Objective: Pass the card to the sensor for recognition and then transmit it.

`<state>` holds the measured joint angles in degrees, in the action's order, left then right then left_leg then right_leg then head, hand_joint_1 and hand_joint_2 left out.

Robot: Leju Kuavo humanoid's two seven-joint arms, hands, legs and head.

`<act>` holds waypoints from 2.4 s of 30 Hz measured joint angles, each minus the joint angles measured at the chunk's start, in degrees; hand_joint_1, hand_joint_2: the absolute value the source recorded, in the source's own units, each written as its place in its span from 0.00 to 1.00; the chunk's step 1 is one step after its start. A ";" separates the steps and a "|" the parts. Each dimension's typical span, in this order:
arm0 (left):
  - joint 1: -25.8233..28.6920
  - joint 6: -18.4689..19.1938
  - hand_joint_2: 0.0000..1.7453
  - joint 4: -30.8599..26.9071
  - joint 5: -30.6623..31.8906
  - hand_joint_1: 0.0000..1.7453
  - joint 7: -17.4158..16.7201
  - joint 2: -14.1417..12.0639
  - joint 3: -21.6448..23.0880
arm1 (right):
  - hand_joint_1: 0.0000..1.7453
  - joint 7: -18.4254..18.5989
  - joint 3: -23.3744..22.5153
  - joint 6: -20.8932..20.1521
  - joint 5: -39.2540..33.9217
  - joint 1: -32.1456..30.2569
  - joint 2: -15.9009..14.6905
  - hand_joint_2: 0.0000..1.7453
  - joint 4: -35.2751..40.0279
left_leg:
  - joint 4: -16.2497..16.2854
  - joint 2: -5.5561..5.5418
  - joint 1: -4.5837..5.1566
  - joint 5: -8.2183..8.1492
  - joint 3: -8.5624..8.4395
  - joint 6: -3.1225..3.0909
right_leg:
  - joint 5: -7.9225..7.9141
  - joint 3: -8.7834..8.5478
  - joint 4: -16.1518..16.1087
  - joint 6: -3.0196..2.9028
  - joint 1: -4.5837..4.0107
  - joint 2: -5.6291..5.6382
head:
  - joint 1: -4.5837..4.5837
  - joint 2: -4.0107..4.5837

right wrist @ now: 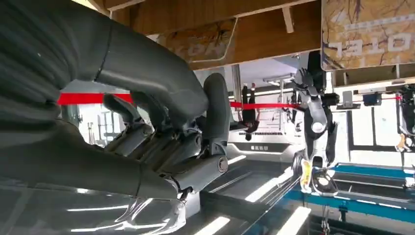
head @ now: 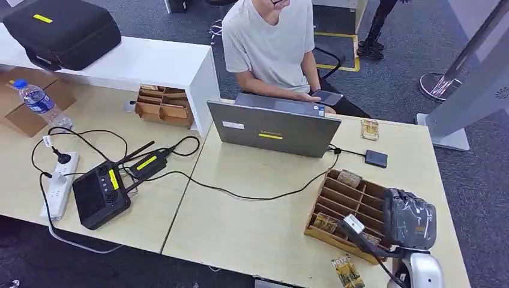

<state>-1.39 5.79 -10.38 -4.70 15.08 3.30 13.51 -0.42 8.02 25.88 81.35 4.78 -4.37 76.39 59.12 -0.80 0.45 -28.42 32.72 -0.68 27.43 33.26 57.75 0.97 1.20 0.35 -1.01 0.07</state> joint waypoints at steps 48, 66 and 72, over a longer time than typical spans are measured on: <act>0.01 0.24 1.00 0.00 -0.07 0.00 0.07 -0.46 0.00 | 0.00 -1.12 -0.33 5.59 2.65 -3.16 1.18 1.00 6.69 | -0.02 -0.01 -0.01 0.00 0.01 0.00 | 0.01 0.00 0.01 0.00 0.00 -0.01 | 0.00 0.00; 0.00 0.24 1.00 0.00 -0.07 0.00 0.48 -0.66 0.00 | 0.00 -0.96 0.04 7.28 3.28 -3.77 2.32 1.00 10.05 | -0.02 -0.01 -0.01 0.00 0.01 0.00 | 0.01 0.01 0.01 0.00 -0.01 -0.01 | 0.00 0.00; -0.01 0.24 1.00 0.00 0.09 0.00 0.57 -0.66 0.00 | 0.00 0.74 -0.02 6.43 5.12 -3.46 2.32 1.00 8.13 | -0.02 0.00 -0.01 0.00 0.01 0.00 | 0.01 0.00 0.01 0.00 0.00 0.00 | 0.00 0.00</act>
<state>-1.40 6.03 -10.38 -4.61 15.65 2.64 13.51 0.33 8.00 32.30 86.47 1.32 -2.05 84.52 59.10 -0.80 0.45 -28.42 32.73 -0.67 27.44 33.26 57.76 0.96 1.20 0.35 -1.01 0.07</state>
